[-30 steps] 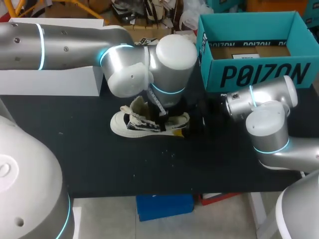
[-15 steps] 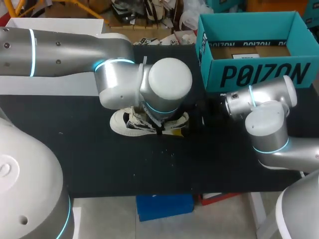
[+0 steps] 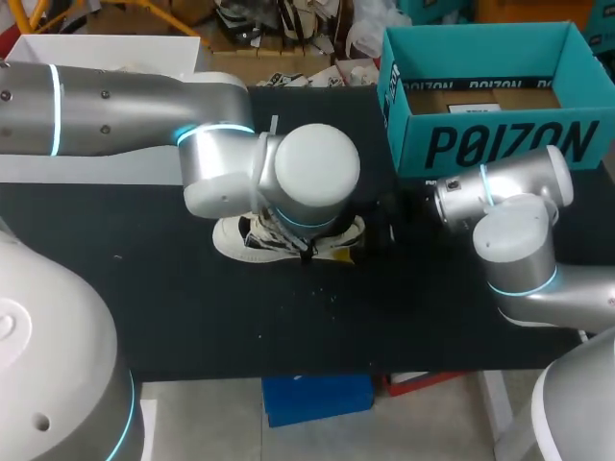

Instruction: Take the shoe out of the shoebox, open the shoe tongue, remove and reinsert the insole, then place the shoe into the shoebox

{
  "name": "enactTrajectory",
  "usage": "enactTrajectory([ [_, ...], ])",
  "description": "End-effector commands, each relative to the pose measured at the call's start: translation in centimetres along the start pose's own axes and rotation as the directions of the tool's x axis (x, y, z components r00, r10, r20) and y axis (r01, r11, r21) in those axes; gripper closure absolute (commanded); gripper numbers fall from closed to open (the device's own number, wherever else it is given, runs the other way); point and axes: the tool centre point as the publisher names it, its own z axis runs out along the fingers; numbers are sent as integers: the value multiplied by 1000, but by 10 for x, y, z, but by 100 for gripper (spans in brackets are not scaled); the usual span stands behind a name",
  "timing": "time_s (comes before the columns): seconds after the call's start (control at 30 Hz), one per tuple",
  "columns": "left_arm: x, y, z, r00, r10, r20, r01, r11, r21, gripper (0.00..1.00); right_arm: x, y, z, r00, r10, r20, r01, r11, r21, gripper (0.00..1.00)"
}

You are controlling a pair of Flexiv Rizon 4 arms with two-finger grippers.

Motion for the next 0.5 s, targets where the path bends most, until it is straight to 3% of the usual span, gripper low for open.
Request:
enactTrajectory([
  [0.03,1,3,30,1000,10,-3,-10,1000,13,69,0,-4,-1,1000,1,-2,-1,1000,2,100],
  [0.33,-7,6,37,999,23,49,-23,1000,-13,62,0,-4,-1,1000,1,-2,-1,1000,2,100],
  [0.5,-13,7,40,998,25,59,-24,1000,-16,64,0,-4,-1,1000,1,-2,-1,1000,2,100],
])
